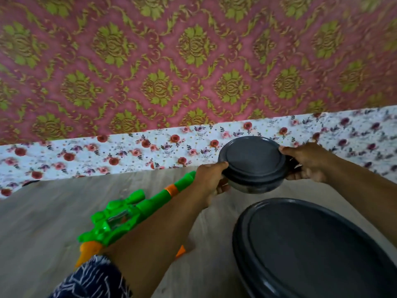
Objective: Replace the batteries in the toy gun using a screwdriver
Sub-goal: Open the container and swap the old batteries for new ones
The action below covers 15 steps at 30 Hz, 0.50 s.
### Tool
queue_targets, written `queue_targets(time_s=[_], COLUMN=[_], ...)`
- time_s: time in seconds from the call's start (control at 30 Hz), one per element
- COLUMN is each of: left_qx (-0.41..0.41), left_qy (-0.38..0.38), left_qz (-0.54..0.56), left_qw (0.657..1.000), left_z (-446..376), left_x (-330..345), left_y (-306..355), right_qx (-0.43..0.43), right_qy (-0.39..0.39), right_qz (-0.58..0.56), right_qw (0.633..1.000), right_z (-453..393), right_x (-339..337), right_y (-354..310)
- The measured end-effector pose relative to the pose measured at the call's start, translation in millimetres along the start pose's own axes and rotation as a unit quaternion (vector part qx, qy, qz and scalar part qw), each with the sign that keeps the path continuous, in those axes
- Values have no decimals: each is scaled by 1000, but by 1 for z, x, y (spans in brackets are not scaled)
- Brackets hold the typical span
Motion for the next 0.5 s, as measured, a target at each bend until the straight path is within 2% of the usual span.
queue_targets(time_s=[0.13, 0.5], left_qx=[-31, -47], left_qy=[-1, 6], left_qz=[-11, 7], left_qw=[999, 999], left_z=[-32, -68], left_x=[8, 14], left_y=[-14, -34], right_qx=[39, 90], right_qy=[-26, -22], right_qz=[2, -40], right_qw=[999, 995], right_z=[-30, -66], right_x=[0, 1], right_y=[24, 57])
Point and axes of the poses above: each hand's wrist, its own z-axis away from the middle knuckle, its own x-axis out of the palm, y = z × x, the point moved 3 cm from there along -z, towards the middle knuckle, and after that the axes turned 15 degrees about z, right-handed, at the moved point
